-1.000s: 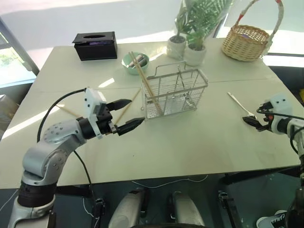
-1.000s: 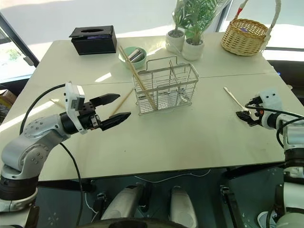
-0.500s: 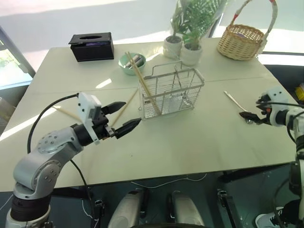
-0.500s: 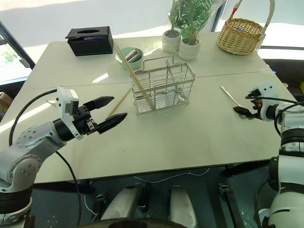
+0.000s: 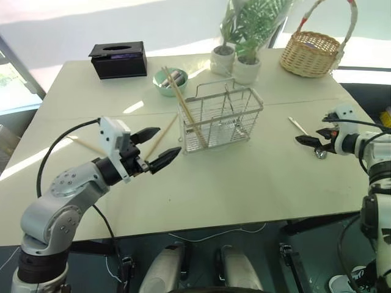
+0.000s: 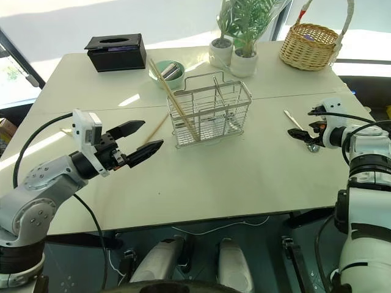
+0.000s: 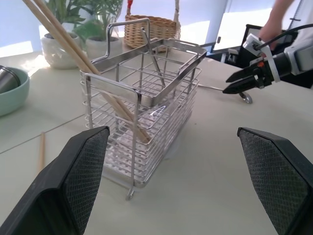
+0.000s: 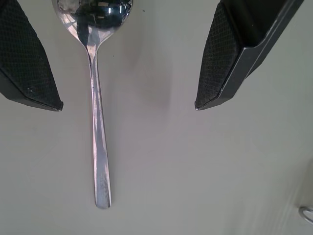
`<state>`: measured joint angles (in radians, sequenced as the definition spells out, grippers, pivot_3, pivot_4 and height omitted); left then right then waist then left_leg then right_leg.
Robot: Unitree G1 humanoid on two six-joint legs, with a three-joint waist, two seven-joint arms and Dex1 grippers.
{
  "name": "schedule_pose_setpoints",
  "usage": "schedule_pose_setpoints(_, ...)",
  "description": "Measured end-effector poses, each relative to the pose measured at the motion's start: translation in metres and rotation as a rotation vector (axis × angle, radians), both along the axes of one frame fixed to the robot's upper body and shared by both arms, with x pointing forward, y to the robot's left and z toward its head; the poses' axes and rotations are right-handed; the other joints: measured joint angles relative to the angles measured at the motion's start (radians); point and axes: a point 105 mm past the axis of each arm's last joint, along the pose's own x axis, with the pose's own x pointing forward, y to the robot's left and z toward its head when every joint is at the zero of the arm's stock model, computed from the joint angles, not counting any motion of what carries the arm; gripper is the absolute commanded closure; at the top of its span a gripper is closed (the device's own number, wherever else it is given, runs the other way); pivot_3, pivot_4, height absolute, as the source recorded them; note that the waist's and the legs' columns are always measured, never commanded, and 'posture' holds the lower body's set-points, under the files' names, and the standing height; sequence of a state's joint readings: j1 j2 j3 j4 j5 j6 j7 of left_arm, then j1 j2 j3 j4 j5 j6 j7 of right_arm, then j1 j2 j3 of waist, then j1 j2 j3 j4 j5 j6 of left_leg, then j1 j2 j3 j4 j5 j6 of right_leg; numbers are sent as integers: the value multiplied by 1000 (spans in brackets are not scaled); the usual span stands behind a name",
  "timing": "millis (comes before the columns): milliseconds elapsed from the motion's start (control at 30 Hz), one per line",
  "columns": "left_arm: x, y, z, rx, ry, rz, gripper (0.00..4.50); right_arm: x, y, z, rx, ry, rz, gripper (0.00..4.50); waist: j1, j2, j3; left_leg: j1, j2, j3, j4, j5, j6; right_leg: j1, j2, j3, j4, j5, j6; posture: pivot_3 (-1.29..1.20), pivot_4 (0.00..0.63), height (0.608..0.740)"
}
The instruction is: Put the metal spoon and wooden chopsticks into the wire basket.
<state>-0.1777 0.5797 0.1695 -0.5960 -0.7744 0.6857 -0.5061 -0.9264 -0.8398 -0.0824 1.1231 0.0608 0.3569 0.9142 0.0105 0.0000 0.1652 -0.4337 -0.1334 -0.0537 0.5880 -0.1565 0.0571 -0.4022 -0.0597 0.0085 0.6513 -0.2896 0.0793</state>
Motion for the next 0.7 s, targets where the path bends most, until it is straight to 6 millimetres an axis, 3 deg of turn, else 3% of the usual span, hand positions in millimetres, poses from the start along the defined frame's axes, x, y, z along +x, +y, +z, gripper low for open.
schedule_pose_setpoints(433, -2, 0, 0, -5, -9, 41, 70, 3, 19, -12, 78, 55, 36, 0, 0, 0, 0, 0, 0, 0, 1, 0, 0, 0, 0, 0, 0, 0, 1, 0, 150, 740)
schedule_pose_setpoints(700, -4, 1, -5, -10, 4, 70, 70, 5, -3, -19, -136, -4, -52, 0, 2, 0, 0, 0, 0, 0, 1, 0, 0, 0, 0, 0, 0, 0, 1, 0, 150, 740)
